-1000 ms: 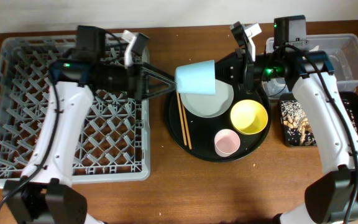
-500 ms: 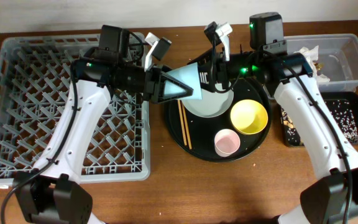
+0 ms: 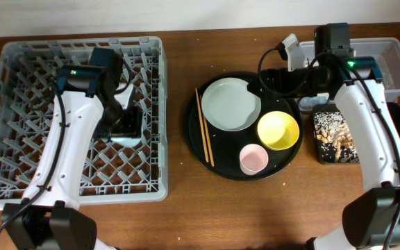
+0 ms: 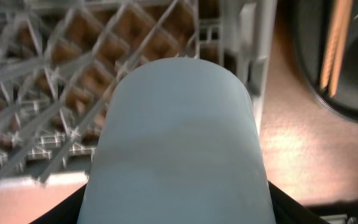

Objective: Sort waste into correct bins and load items into the dishwasher rack
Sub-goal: 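Place the light-blue cup upside down in the dish rack with the left gripper, then grasp the pink cup with the right gripper and hand it to the left gripper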

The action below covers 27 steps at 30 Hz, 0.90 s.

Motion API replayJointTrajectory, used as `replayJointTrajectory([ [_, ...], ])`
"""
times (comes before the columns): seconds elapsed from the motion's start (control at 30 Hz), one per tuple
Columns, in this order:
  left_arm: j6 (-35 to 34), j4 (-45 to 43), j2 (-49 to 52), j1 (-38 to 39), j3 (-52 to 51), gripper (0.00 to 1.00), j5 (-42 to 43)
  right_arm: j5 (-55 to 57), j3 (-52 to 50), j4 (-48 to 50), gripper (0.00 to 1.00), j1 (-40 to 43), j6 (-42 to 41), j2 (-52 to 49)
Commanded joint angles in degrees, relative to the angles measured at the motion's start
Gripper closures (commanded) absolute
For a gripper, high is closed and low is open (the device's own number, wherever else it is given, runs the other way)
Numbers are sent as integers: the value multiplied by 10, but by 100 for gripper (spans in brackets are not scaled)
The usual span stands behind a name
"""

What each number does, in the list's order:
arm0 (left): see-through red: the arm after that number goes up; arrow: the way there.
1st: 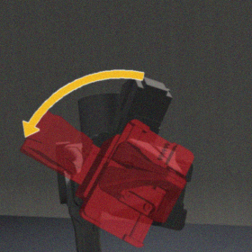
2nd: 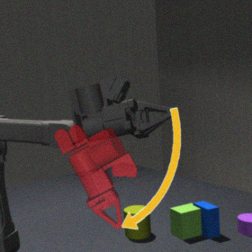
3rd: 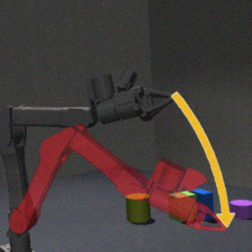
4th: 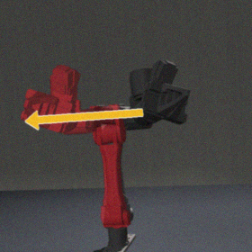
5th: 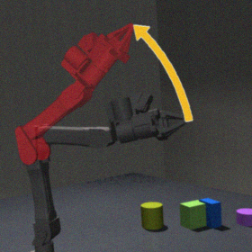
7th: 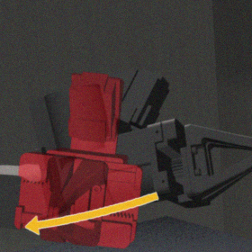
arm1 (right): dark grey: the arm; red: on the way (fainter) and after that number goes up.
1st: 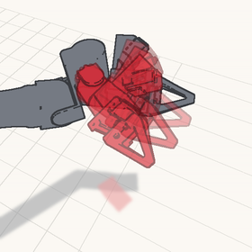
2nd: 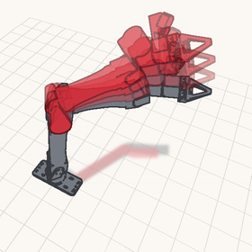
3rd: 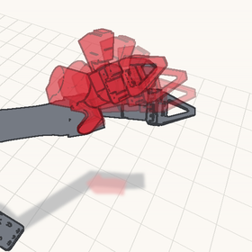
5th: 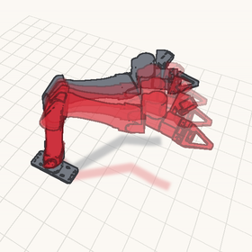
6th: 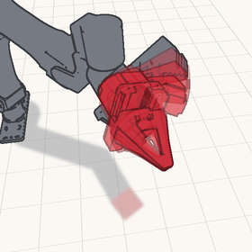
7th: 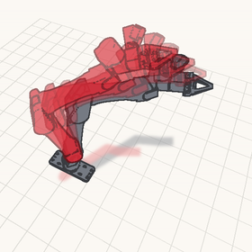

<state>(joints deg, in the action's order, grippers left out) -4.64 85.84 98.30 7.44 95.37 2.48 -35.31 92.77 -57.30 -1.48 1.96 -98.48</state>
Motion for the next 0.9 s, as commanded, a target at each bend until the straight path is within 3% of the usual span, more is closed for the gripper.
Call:
replayJointTrajectory([
  [0.0, -38, -5, 14, 18, -44, 47, -18, 28, 0, -6, 1, -1, 6, -3],
  [0.07, -52, -57, 14, 43, -115, 47, -18, 28, 0, -9, 1, -1, 6, -3],
  [0.23, -52, -97, 14, 54, -149, 46, -19, 30, 0, -13, 1, -1, 6, -3],
  [0.4, -51, -109, 14, 54, -167, 7, -19, 31, 0, -14, 2, -1, 6, -3],
  [0.5, -51, -99, 14, 54, -137, 5, -19, 33, 0, -39, 1, -1, 8, -3],
  [0.6, -51, -69, 14, 54, -43, 6, -19, 85, -5, -162, 5, -1, 7, -3],
  [0.7, -52, -86, 14, 54, 30, 6, 1, 95, -76, -170, 18, -9, 7, -3],
  [0.87, -52, -140, 14, 55, 30, 5, 44, 166, -220, -63, 45, -50, -36, -3],
])
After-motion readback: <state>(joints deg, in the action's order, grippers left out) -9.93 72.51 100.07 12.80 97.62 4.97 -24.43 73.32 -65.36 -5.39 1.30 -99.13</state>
